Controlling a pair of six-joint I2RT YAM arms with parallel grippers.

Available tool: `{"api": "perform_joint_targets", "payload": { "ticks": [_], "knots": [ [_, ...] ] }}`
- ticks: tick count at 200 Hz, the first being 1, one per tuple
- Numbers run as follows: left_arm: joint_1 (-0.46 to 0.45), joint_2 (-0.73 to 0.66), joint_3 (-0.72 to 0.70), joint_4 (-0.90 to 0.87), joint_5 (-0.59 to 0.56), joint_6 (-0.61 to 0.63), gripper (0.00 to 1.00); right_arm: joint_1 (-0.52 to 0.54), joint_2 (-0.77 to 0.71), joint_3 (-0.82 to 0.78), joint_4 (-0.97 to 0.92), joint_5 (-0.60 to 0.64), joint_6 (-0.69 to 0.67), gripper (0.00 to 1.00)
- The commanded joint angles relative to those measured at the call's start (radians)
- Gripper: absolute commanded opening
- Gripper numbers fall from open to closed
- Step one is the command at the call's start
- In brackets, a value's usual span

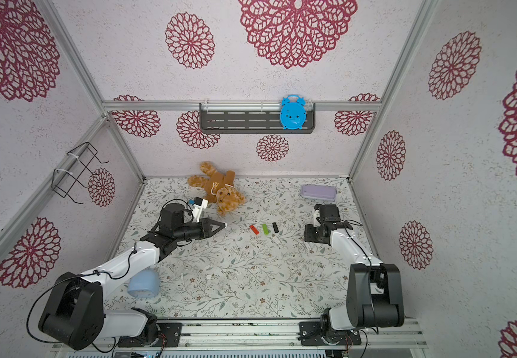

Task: Close the usb drive cover
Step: Move the USB drive to the center of the board.

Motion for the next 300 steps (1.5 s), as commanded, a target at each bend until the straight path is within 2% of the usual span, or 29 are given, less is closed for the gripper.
{"api": "perform_joint_targets", "payload": {
  "ticks": [1,83,108,155,258,300],
  "knots": [
    [0.002,0.007,0.021,0.042,-0.022,0.005,0.05,0.04,0.0,0.044,-0.012,-0.093,-0.027,0.54],
    [0.031,0.104,0.125,0.047,-0.011,0.005,0.05,0.255,0.202,0.211,-0.125,0.038,-0.127,0.54],
    [0.059,0.094,0.136,0.033,-0.028,0.008,0.05,0.3,0.255,0.274,-0.155,0.045,-0.139,0.54],
    [0.095,0.079,0.14,-0.001,-0.031,0.032,0.05,0.366,0.318,0.325,-0.197,0.133,-0.139,0.53],
    [0.097,0.09,0.144,0.001,-0.032,0.037,0.05,0.396,0.388,0.341,-0.232,0.18,-0.156,0.53],
    [0.096,0.098,0.144,0.005,-0.033,0.034,0.05,0.396,0.443,0.382,-0.226,0.161,-0.168,0.5]
  ]
}}
